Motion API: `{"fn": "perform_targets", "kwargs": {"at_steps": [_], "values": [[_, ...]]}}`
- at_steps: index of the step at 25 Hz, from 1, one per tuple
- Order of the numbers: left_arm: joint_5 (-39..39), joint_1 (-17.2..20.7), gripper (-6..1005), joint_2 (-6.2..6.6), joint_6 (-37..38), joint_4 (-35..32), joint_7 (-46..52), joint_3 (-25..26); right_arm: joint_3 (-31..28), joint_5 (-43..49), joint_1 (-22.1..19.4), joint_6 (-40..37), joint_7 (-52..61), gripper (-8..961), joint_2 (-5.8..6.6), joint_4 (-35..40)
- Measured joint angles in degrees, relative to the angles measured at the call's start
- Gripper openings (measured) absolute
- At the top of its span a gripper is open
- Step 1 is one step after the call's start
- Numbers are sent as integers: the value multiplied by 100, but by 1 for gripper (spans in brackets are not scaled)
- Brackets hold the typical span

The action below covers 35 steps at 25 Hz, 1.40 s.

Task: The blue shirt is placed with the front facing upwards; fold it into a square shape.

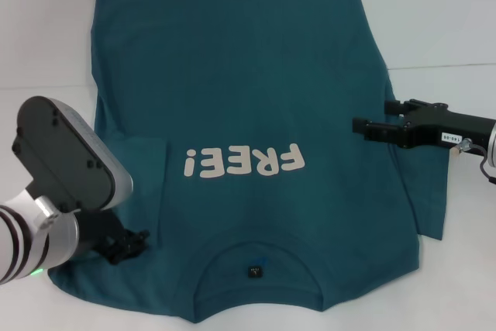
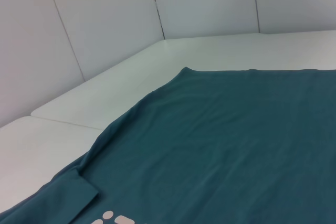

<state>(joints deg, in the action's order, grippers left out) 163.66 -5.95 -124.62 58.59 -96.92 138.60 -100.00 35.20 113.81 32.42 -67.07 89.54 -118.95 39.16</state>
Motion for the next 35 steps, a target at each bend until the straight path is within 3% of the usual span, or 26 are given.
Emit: {"fn": "perform_targets", "kwargs": {"at_steps": [24, 35], "values": [[15, -585, 724, 65, -108, 911, -813, 31, 4, 1, 38, 1, 45, 910, -5, -5], [17, -744, 723, 56, -974, 1395, -883, 192, 0, 1, 31, 1, 47, 910, -18, -31]]}}
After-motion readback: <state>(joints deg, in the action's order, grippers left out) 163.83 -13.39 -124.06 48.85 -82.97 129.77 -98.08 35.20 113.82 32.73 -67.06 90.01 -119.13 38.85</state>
